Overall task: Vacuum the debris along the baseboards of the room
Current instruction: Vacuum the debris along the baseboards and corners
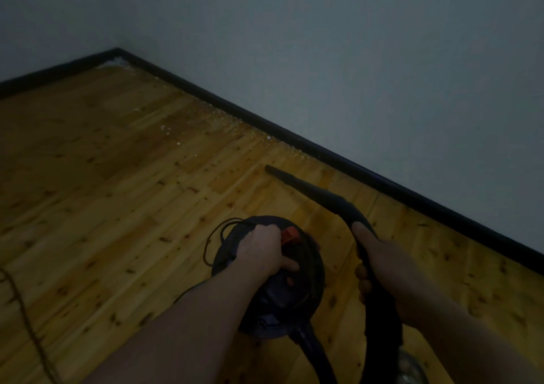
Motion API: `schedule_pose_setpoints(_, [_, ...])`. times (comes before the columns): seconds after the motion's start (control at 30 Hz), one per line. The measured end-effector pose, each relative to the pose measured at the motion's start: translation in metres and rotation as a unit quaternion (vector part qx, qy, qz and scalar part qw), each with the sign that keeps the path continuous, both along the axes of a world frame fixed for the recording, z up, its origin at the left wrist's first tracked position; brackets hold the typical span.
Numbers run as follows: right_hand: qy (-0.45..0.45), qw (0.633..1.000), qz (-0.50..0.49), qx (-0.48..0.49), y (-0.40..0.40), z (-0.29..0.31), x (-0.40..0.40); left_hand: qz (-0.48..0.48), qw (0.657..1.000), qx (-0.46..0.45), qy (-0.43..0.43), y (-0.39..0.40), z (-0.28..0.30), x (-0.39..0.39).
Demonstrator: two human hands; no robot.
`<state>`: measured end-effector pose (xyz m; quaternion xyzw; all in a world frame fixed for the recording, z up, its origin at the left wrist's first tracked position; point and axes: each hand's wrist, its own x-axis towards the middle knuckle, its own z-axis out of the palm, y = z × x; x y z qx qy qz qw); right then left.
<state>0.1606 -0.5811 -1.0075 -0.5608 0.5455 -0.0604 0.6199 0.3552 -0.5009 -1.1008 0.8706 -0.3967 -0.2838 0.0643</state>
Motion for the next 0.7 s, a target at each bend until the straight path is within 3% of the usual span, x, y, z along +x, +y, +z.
schedule_pose_setpoints(0.37, [0.004, 0.995, 0.098, 0.018, 0.006, 0.003, 0.024, 0.001, 1.000, -0.008, -0.003, -0.003, -0.002, 0.001])
schedule_pose_setpoints(0.7, [-0.005, 0.997, 0.066, -0.030, 0.000, -0.008, 0.038, -0.005, 1.000, -0.001, -0.002, -0.011, -0.003, 0.003])
